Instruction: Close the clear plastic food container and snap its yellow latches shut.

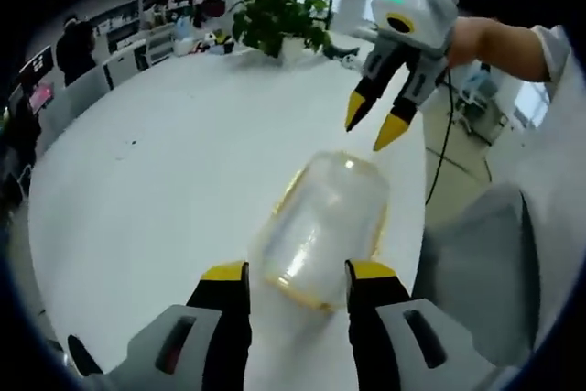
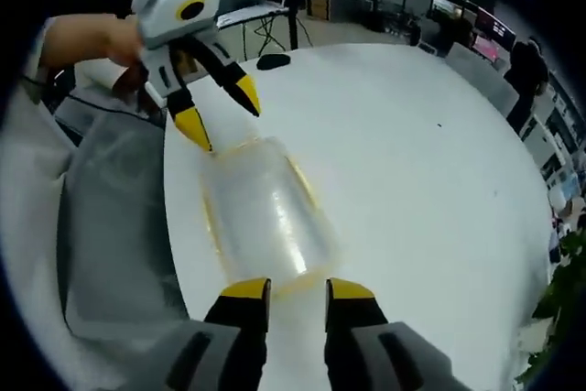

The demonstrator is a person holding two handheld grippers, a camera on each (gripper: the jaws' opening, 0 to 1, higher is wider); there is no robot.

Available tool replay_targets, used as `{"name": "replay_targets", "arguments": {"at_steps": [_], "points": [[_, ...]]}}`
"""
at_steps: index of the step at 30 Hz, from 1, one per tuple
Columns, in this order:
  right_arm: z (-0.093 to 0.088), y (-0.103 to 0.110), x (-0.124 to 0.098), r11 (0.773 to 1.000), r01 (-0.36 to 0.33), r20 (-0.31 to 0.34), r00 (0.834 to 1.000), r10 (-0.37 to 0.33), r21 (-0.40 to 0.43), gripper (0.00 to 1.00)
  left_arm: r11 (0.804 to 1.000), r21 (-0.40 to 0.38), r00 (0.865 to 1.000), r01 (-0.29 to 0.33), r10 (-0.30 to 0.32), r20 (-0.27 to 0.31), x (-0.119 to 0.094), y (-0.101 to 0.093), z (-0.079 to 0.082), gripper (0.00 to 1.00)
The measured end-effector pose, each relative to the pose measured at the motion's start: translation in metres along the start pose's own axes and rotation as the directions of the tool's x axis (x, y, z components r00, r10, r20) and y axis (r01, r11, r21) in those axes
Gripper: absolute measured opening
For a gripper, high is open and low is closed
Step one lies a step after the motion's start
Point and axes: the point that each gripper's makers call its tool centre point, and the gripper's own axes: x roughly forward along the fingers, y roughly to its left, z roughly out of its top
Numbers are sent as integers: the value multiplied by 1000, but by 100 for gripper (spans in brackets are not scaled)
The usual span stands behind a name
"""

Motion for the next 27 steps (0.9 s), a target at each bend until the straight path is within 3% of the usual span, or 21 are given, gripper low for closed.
{"name": "replay_targets", "arguments": {"at_steps": [4,7,11,12,19,22,27], "points": [[14,5,-1,996,-17,37,999,20,-88,22,998,40,999,40,-41,30,2,-11,14,40],[26,12,1,980,-42,55,997,53,-193,21,988,134,995,82,-88,38,7,-20,22,35],[37,22,5,973,-72,74,993,90,-219,22,987,140,995,81,-89,53,14,-21,25,32],[40,25,8,961,-75,75,992,98,-268,21,985,145,994,95,-102,48,16,-23,25,31],[50,28,19,952,-86,70,991,111,-294,22,970,197,988,145,-151,18,33,-34,23,34],[52,27,26,947,-91,65,991,116,-309,21,957,238,986,165,-168,-8,40,-39,19,30],[54,27,34,946,-103,66,989,129,-307,20,949,274,988,155,-154,-24,49,-39,18,31]]}}
